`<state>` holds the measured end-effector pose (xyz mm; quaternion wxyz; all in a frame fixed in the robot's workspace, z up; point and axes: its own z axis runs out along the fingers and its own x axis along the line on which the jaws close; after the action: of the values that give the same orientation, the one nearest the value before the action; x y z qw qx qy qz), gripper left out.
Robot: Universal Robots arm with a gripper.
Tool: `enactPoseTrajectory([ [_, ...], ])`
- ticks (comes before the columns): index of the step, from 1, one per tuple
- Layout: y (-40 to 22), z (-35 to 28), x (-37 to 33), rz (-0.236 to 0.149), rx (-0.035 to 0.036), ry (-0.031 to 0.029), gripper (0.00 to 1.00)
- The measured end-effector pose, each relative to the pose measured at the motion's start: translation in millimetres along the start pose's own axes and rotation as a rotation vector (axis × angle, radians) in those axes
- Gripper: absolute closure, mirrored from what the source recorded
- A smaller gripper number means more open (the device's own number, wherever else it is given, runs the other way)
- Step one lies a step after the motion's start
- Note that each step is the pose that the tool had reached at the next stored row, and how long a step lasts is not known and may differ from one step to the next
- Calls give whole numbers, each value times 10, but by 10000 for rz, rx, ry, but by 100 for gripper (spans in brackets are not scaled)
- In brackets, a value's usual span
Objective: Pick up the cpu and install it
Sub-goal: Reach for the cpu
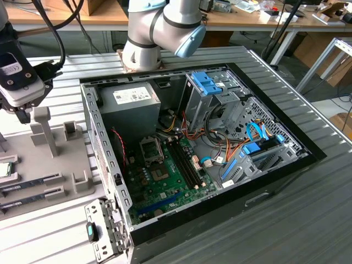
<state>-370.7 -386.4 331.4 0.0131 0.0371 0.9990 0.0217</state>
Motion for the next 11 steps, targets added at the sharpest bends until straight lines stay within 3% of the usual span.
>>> enactPoseTrajectory([
  [11, 6, 14, 79, 0, -1, 0, 89],
])
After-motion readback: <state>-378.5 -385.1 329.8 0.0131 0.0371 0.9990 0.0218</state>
